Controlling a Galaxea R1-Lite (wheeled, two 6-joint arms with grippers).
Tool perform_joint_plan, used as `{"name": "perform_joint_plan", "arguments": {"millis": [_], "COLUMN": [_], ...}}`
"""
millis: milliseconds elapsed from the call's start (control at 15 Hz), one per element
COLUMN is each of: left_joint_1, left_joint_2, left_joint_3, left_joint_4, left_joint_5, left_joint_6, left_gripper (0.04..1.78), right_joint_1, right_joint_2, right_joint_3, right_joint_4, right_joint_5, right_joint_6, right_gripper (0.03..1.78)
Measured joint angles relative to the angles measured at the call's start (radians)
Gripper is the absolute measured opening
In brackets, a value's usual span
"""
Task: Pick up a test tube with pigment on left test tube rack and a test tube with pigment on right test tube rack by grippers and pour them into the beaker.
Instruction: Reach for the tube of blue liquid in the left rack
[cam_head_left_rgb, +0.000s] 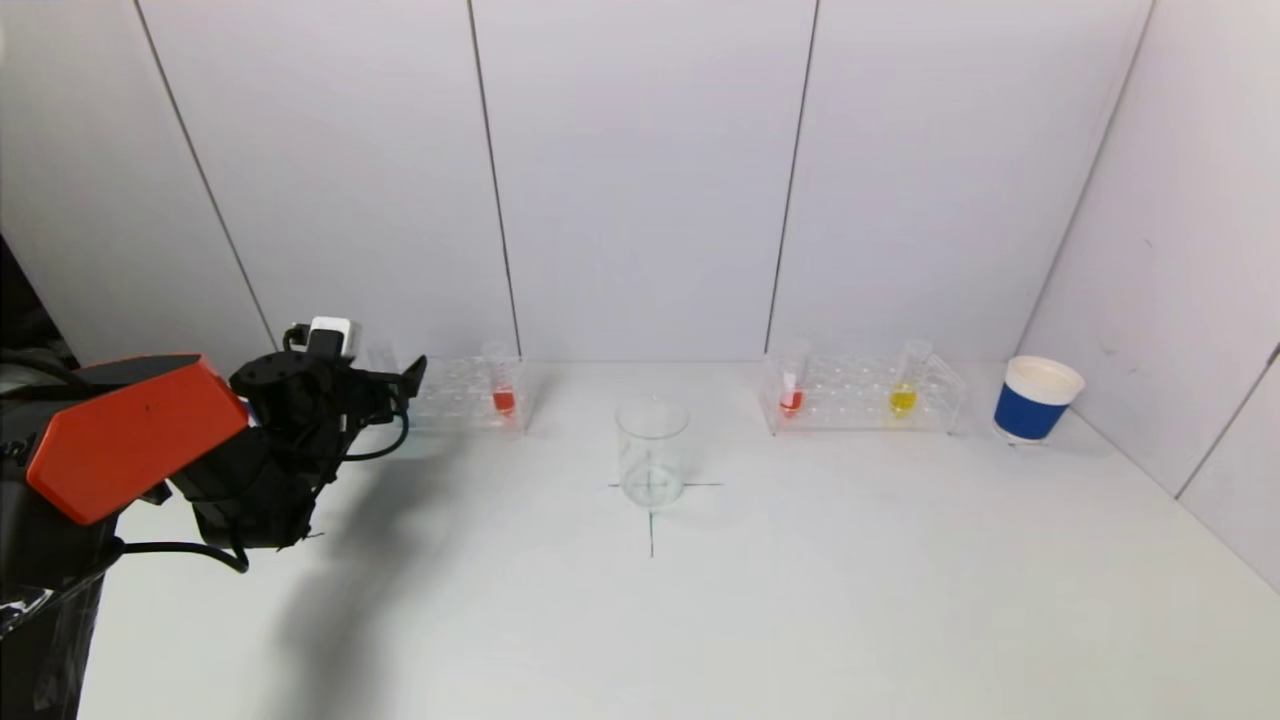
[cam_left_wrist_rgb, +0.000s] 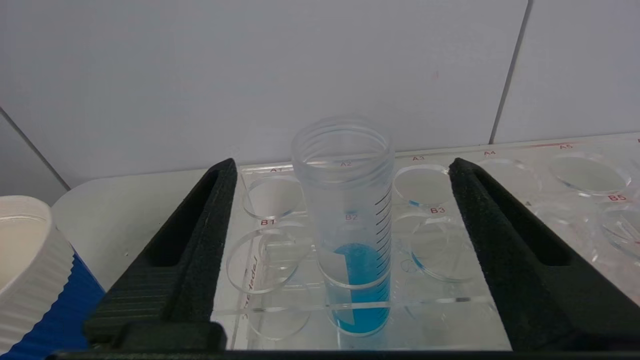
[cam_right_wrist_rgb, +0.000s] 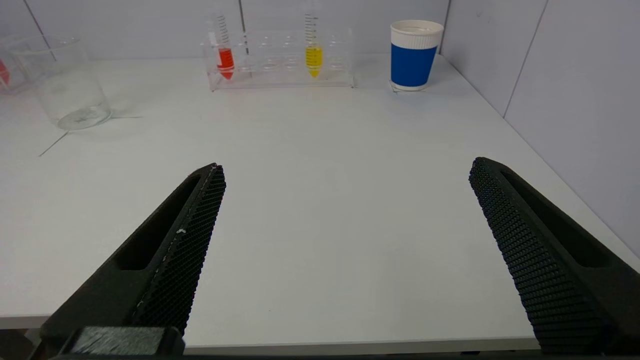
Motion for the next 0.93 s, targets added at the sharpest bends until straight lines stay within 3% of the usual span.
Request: {"name": "perform_joint_plan", "arguments": {"millis": [400, 933], "left_joint_1": [-0.001, 0.0], "left_joint_2": [0.006, 0.007], "left_joint_3": [-0.011, -0.013], "left_joint_4": [-0.003, -0.002], "left_joint_5": [0.003, 0.005], "left_joint_6": [0.0, 0.0], "left_gripper": [0.49, 0.45], "right_joint_1": [0.0, 0.0], "right_joint_2": [0.0, 0.0], "right_joint_3": [0.0, 0.0], "right_joint_4": [0.0, 0.0], "right_joint_5": [0.0, 0.0], "right_joint_6": [0.0, 0.0], "right_gripper": [1.77, 1.77]}}
